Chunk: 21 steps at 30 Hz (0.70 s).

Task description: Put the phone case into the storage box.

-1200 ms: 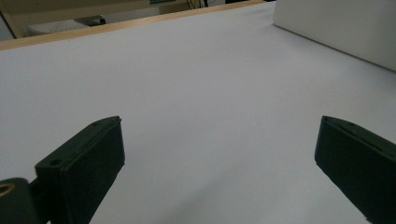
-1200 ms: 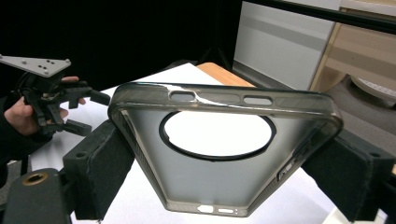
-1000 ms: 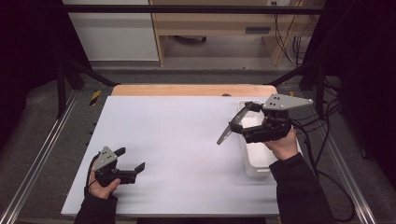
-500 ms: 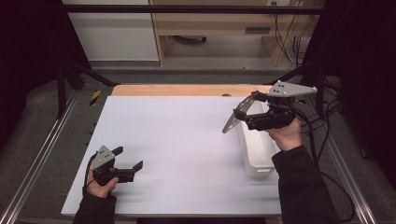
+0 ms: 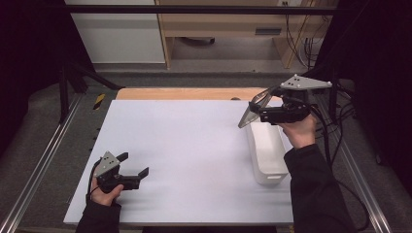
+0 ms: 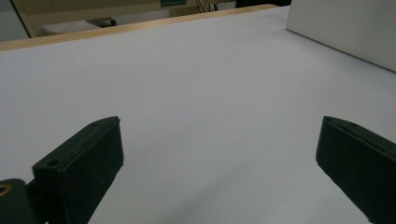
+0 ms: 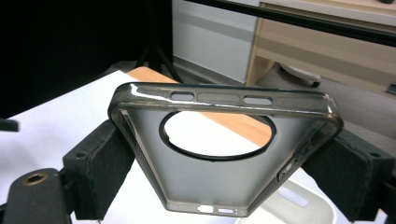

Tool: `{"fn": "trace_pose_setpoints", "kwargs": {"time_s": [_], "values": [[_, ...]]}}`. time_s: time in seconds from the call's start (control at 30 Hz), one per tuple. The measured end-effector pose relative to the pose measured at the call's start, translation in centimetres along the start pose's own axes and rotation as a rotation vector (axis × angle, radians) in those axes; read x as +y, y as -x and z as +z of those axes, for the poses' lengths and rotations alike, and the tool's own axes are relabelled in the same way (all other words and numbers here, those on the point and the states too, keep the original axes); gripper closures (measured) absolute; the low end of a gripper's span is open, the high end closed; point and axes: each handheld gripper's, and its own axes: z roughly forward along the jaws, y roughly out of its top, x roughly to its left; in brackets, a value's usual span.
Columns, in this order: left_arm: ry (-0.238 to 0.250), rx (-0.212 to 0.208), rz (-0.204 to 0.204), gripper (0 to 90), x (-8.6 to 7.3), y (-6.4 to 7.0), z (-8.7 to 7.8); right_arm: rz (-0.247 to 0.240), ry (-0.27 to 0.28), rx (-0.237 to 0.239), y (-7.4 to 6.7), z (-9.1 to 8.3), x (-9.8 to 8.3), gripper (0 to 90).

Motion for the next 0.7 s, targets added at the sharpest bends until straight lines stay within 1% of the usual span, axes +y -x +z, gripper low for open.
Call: {"fn": "trace_pose_setpoints", "kwargs": {"time_s": [0.13, 0.2, 0.3, 0.7], "values": [[-0.002, -0.002, 0.004, 0.5, 0.0, 0.0, 0.0, 0.016, -0.002, -0.018, 0.5, 0.4, 0.1, 13.0], [-0.001, -0.003, 0.004, 0.5, 0.0, 0.1, 0.1, 0.015, -0.011, -0.042, 0.8, 0.6, 0.2, 13.0], [-0.001, -0.002, 0.007, 0.5, 0.0, 0.1, 0.1, 0.020, -0.016, -0.065, 1.2, 0.9, 0.2, 13.0], [0.000, -0.005, 0.010, 0.6, -0.1, 0.2, 0.1, 0.063, -0.046, -0.154, 3.1, 2.5, -0.1, 13.0]]}}
